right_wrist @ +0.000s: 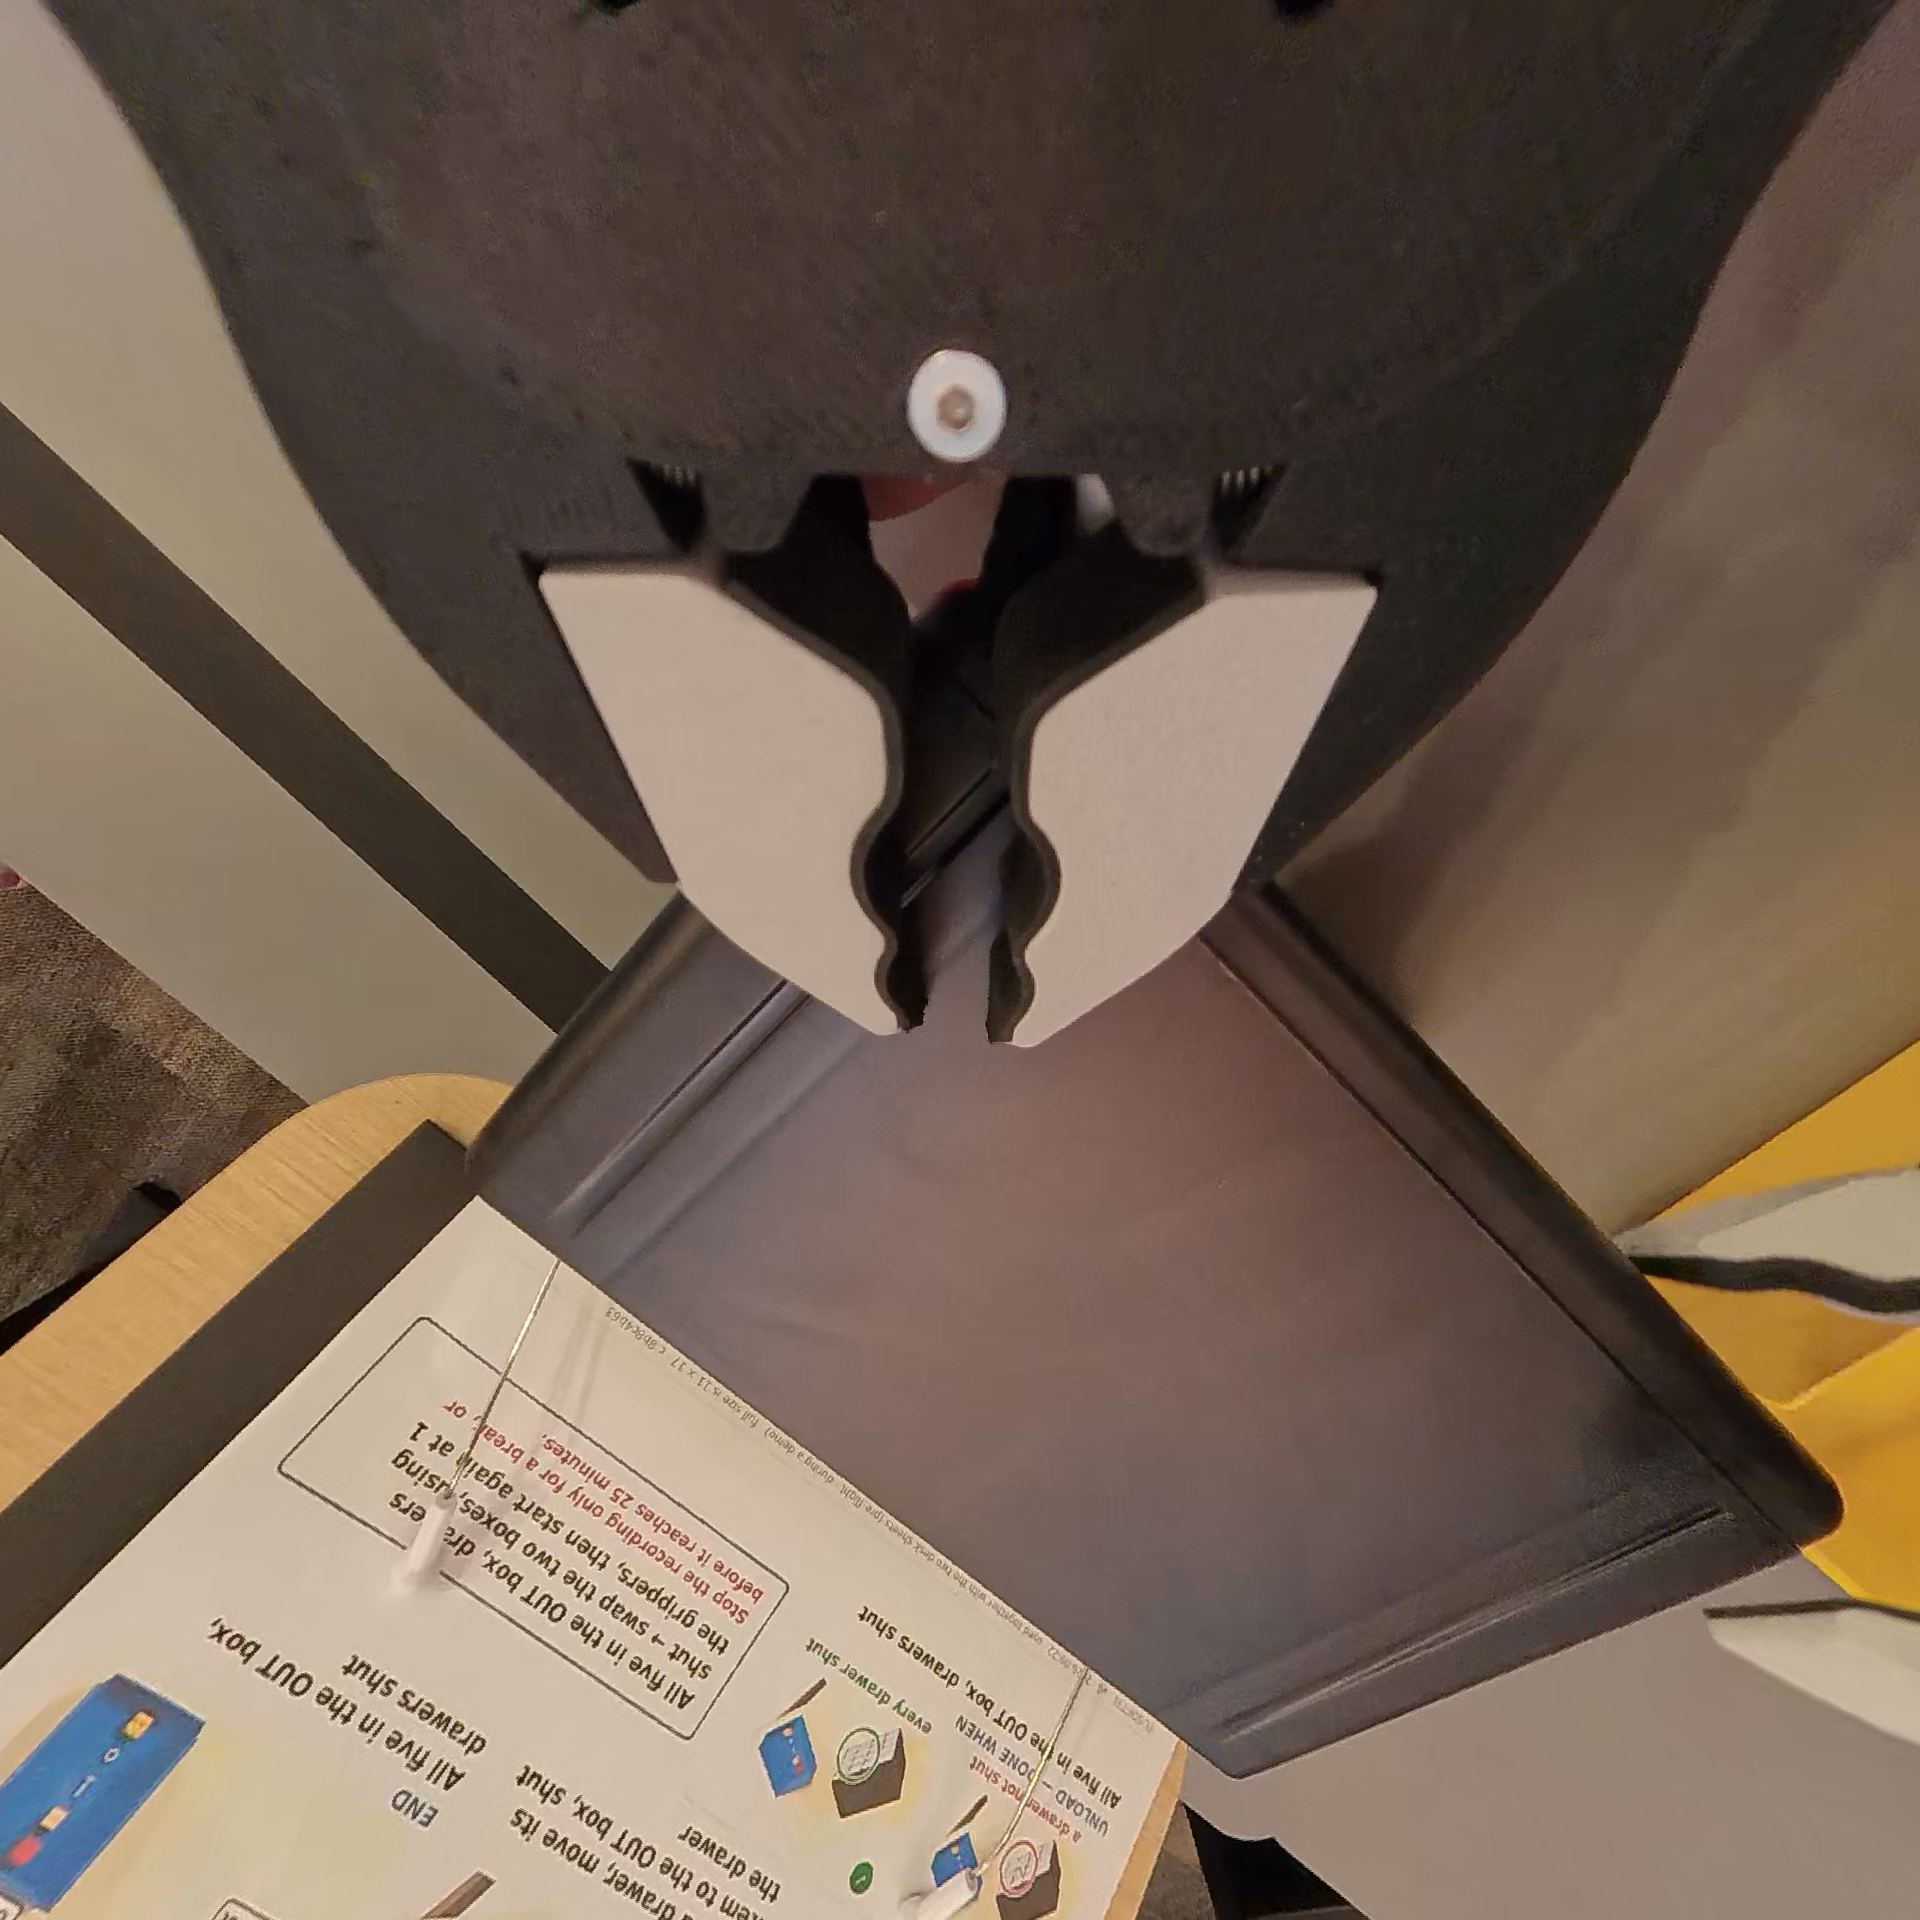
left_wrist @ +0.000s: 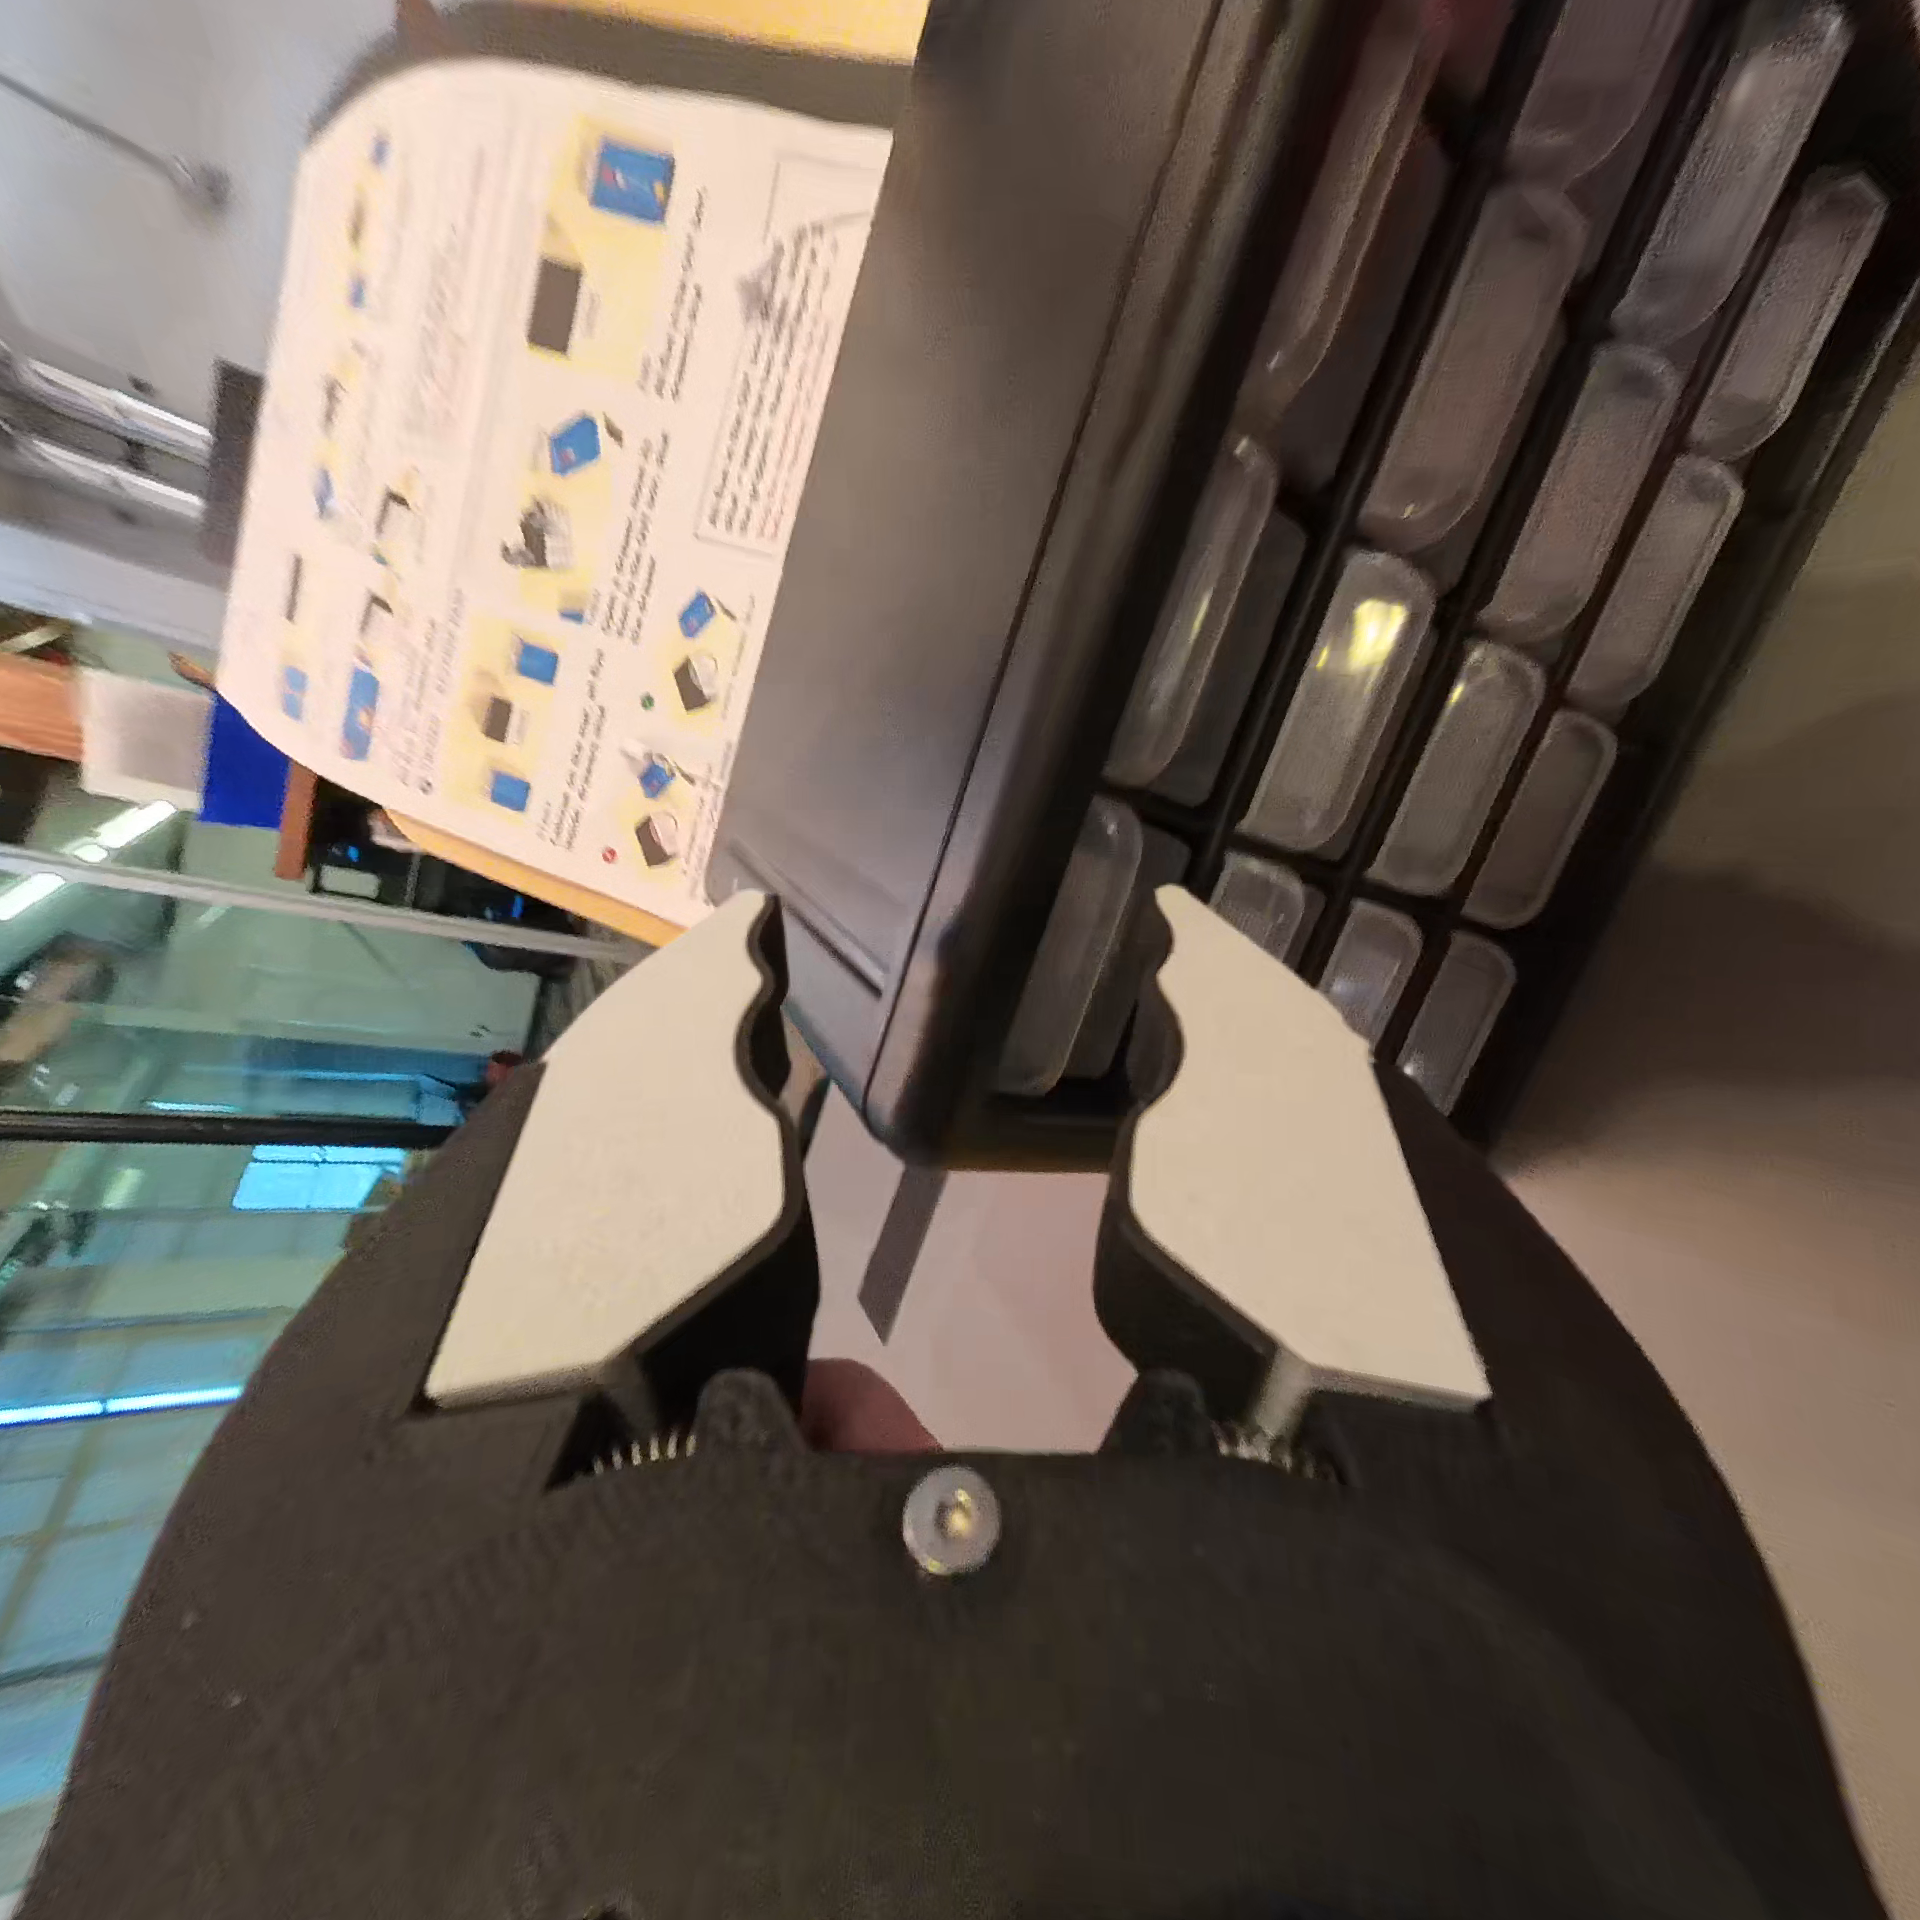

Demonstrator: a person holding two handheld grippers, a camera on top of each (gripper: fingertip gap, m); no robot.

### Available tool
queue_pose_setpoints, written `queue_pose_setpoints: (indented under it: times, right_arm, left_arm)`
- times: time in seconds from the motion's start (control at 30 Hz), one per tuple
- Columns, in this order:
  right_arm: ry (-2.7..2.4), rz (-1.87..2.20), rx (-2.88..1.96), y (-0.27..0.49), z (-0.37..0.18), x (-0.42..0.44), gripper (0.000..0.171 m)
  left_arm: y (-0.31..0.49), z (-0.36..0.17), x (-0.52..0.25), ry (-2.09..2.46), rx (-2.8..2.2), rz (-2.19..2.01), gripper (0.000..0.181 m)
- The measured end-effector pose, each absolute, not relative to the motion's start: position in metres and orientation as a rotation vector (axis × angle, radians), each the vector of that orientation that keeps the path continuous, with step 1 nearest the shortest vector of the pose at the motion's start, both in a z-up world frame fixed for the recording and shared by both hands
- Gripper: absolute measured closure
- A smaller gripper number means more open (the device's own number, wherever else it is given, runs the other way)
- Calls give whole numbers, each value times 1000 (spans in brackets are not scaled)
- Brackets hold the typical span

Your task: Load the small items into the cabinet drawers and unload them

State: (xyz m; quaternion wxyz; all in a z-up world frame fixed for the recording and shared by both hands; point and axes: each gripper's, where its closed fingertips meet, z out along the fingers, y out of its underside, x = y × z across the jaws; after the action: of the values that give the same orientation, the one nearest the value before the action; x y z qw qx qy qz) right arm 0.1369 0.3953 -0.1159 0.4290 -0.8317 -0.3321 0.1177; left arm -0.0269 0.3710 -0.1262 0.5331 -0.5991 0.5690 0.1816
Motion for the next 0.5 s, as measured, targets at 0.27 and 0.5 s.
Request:
queue_pose_setpoints:
  times: [0.27, 0.5]
  right_arm:
    - [-829, 294, -2078, 395, -116, 137, 158]
    - [-828, 289, -2077, 395, -116, 137, 158]
  left_arm:
    - [355, -136, 10, 1404, -1210, 584, 110]
    - [370, -138, 28, 1362, -1101, 783, 127]
